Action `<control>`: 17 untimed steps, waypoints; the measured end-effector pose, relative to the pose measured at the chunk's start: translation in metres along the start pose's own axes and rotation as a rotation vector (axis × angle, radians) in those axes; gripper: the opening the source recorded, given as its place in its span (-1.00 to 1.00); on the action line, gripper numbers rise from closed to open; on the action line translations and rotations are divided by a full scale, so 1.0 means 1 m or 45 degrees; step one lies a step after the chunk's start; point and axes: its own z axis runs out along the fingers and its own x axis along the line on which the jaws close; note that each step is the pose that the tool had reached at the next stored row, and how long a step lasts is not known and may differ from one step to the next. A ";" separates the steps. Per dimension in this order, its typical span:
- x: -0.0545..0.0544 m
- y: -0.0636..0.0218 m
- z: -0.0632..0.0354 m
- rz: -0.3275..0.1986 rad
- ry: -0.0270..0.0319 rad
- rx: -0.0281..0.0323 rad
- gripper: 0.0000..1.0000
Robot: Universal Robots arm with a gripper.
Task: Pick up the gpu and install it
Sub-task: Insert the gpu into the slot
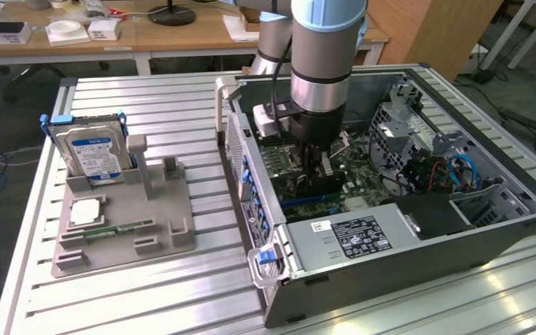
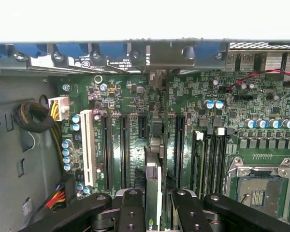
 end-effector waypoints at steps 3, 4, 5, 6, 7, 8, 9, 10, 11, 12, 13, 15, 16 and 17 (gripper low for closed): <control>0.000 0.0006 0.0027 0.000 -0.0002 0.0001 -0.48; -0.001 0.0009 0.0038 0.000 -0.0003 0.0001 -0.48; -0.001 0.0011 0.0047 0.000 -0.0003 0.0001 -0.48; -0.001 0.0014 0.0055 0.000 -0.0002 0.0001 -0.48; -0.001 0.0017 0.0062 0.000 0.0000 -0.0001 -0.48; -0.001 0.0018 0.0065 0.000 0.0003 -0.0001 -0.48; -0.001 0.0020 0.0067 0.000 0.0004 -0.0003 -0.48; -0.001 0.0021 0.0069 0.000 0.0003 -0.0002 -0.48; -0.001 0.0023 0.0071 0.000 0.0000 0.0000 -0.48; -0.002 0.0024 0.0071 0.000 0.0000 0.0000 -0.48; -0.002 0.0024 0.0070 0.000 0.0000 -0.0001 -0.48; -0.003 0.0025 0.0070 -0.001 0.0000 0.0001 -0.48; -0.004 0.0025 0.0069 -0.001 0.0001 0.0001 -0.48; -0.005 0.0025 0.0069 -0.002 -0.0002 0.0004 -0.48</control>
